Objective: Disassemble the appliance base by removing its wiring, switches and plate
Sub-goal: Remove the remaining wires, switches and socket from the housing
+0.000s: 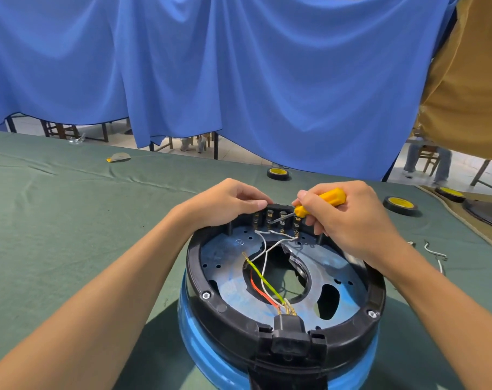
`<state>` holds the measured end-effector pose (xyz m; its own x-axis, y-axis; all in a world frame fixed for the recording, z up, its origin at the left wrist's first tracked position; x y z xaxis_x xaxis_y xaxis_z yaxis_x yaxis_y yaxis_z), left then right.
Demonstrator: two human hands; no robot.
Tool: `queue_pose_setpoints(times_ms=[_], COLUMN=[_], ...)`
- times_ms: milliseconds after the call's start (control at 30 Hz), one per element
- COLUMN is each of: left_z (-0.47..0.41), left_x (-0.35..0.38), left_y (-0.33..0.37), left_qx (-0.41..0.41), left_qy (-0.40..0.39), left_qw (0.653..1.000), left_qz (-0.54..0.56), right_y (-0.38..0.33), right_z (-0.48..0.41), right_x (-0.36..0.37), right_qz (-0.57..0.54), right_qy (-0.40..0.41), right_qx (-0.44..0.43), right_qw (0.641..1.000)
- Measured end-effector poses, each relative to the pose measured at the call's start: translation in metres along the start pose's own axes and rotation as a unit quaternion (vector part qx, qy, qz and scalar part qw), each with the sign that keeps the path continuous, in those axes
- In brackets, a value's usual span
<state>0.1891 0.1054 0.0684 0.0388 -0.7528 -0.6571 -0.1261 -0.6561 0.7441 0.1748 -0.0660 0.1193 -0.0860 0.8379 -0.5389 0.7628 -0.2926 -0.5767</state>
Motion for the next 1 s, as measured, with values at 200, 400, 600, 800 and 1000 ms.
queue_pose_setpoints(times_ms=[200, 400, 600, 800, 1000], left_z=[0.000, 0.002, 0.002, 0.003, 0.003], left_x=[0.000, -0.001, -0.001, -0.002, -0.001], left_y=[0.000, 0.003, 0.003, 0.003, 0.002], left_qx=[-0.002, -0.004, 0.003, 0.001, -0.006], left_qy=[-0.001, 0.004, 0.008, 0.011, 0.006], left_qw=[1.000, 1.000, 1.000, 1.000, 1.000], left_qz=[0.009, -0.006, -0.015, -0.022, -0.019], right_y=[-0.001, 0.027, 0.050, 0.053, 0.054], right_z=[0.000, -0.008, -0.024, -0.022, -0.026], right_x=[0.003, 0.002, 0.009, 0.009, 0.009], right_qz=[0.014, -0.076, -0.139, -0.144, -0.139], right_qy=[-0.010, 0.033, 0.083, 0.105, 0.098], right_qx=[0.002, 0.125, 0.230, 0.208, 0.212], right_qw=[1.000, 0.989, 0.960, 0.962, 0.962])
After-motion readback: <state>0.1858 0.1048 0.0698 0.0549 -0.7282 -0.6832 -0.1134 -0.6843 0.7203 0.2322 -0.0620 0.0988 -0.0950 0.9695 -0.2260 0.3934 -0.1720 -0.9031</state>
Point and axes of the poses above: each hand's wrist, its own z-axis away from the middle knuckle, its own x-axis out of the palm, y = z × x, the point moved 9 cm from there along -z, towards the middle knuckle, and after that the axes turned 5 degrees about -x, right-handed, at the moved point
